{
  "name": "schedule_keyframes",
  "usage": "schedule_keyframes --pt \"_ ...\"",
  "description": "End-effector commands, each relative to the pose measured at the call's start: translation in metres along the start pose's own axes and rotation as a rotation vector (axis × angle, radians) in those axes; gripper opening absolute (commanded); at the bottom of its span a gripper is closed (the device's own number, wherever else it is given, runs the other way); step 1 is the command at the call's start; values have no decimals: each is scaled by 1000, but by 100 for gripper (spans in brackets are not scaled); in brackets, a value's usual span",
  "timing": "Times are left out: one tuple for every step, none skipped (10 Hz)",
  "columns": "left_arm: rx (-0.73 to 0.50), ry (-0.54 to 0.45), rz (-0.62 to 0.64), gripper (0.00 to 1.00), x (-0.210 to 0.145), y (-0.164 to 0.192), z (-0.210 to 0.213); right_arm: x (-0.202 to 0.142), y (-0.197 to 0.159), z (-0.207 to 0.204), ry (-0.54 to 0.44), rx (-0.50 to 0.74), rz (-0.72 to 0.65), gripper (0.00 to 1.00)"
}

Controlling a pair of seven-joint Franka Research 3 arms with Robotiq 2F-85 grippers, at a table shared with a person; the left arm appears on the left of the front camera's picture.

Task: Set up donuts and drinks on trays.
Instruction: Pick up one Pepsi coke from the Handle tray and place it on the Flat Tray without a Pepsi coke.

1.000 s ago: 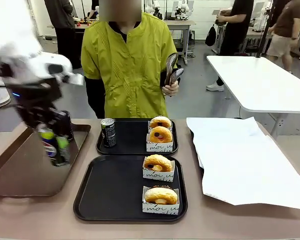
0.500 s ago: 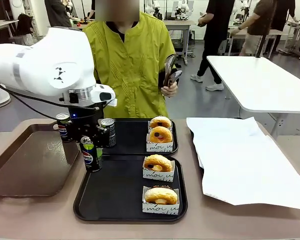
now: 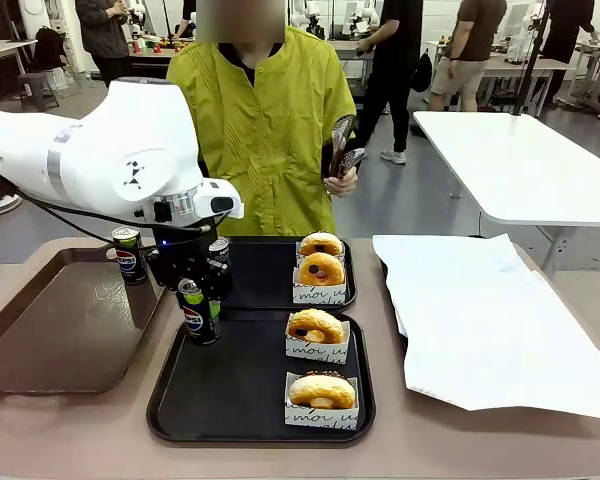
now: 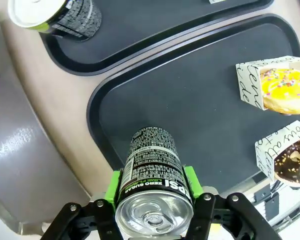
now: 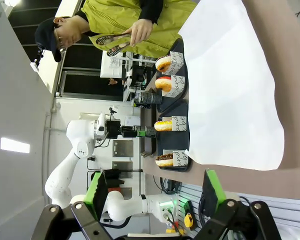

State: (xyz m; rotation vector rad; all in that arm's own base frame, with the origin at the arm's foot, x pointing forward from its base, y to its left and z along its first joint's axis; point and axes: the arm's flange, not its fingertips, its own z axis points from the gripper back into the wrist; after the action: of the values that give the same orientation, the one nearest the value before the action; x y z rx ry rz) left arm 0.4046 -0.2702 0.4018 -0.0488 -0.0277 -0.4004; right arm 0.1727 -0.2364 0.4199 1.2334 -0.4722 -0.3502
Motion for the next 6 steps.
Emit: schedule_keyframes --pt "31 -40 7 59 -4 -9 -13 -1 0 -1 -4 14 12 100" --pt "35 -40 -1 59 -3 -9 -17 -1 0 -1 -4 14 12 100" --pt "37 -33 -9 59 0 -9 -19 -1 0 -1 -4 14 12 100" --pt "42 -33 -25 59 -1 -11 -19 -1 0 -1 -4 14 12 100" --pt "41 -28 -25 100 -3 -11 -18 -1 0 -1 -4 14 12 100" --pt "39 -27 -30 100 -5 -12 -14 -1 0 -1 -4 14 12 100"
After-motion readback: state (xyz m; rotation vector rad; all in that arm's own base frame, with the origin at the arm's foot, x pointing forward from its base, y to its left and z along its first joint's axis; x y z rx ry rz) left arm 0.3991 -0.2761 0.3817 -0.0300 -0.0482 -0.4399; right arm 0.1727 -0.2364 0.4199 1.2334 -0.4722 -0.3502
